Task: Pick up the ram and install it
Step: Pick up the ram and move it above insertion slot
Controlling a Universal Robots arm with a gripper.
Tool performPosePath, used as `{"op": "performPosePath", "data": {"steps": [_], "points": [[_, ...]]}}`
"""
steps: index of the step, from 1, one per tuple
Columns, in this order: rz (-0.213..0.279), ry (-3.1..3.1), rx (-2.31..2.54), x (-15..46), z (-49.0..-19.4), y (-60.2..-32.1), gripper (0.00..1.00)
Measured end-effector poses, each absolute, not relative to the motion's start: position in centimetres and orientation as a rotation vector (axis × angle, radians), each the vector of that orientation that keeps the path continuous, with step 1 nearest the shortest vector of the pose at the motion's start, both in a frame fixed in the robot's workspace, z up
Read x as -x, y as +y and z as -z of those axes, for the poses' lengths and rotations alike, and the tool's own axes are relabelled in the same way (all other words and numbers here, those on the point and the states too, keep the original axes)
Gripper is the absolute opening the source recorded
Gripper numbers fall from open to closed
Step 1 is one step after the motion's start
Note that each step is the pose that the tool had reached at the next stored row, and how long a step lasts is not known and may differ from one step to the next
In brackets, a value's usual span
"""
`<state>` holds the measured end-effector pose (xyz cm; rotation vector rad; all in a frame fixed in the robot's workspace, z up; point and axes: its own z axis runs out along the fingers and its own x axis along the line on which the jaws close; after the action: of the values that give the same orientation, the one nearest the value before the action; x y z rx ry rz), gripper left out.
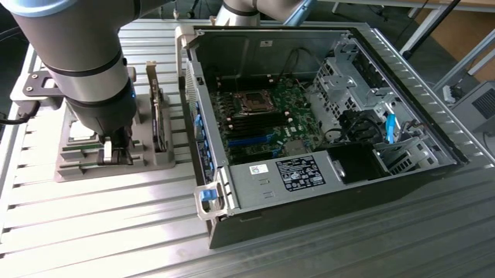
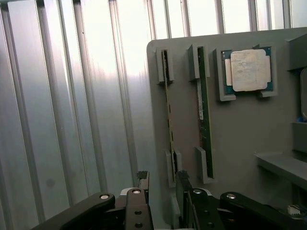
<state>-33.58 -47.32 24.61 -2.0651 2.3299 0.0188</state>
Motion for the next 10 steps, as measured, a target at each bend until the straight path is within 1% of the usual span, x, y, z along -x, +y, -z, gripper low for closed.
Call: {"op": "performPosePath", "data": {"steps": [10], "points": [[-0.019,2.33,2.065,33.82,-24.12,-47.14,0.35]]}}
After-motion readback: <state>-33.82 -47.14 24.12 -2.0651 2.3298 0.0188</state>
